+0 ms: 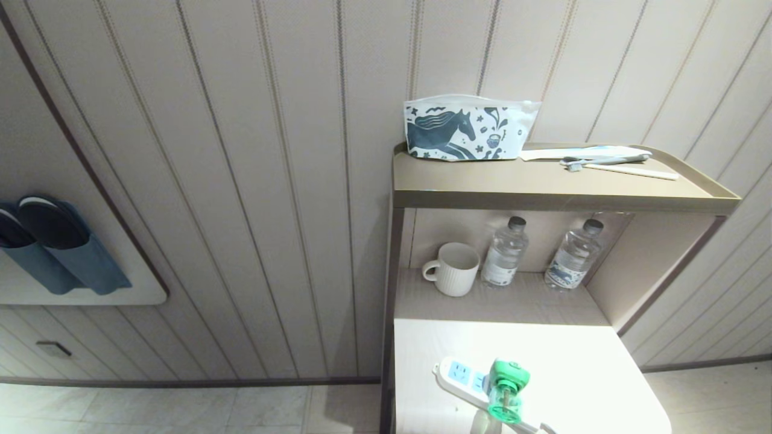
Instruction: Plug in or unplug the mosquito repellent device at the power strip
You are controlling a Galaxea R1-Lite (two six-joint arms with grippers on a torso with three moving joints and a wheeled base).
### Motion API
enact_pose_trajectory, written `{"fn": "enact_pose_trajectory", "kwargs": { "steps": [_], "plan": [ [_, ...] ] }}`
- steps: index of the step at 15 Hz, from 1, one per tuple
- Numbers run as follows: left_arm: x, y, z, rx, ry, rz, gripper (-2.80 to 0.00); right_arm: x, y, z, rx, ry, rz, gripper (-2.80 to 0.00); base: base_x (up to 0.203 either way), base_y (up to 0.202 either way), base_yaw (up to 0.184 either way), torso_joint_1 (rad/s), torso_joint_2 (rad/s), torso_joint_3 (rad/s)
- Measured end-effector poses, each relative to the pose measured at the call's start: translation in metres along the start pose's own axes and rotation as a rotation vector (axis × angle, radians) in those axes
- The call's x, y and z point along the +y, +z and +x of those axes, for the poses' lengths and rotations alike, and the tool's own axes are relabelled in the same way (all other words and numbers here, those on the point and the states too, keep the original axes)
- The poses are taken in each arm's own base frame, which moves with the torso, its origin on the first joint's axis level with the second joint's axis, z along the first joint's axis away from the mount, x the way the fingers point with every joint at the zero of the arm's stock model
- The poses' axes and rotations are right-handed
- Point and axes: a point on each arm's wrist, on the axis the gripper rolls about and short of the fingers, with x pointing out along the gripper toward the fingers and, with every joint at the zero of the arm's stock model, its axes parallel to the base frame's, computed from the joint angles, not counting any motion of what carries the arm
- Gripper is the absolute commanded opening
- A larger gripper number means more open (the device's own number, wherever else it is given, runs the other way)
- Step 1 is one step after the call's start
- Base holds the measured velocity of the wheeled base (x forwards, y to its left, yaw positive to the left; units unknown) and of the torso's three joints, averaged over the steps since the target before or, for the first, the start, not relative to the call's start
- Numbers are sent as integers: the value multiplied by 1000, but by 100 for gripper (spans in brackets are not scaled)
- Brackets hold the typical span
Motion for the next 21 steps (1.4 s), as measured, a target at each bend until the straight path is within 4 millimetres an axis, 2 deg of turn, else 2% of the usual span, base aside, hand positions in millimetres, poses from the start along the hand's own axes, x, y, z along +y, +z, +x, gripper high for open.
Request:
{"fn": "enact_pose_trajectory", "kwargs": {
  "steps": [4, 10, 21],
  "plan": [
    [0, 0, 0, 0, -1, 0, -280, 3, 0, 6, -188, 33, 82, -280, 0, 0, 0, 0, 0, 0],
    [0, 0, 0, 0, -1, 0, -280, 4, -1, 7, -203, 63, 262, -280, 0, 0, 0, 0, 0, 0],
    [0, 0, 0, 0, 0, 0, -280, 4, -1, 7, -204, 60, 231, -280, 0, 0, 0, 0, 0, 0]
  ]
}}
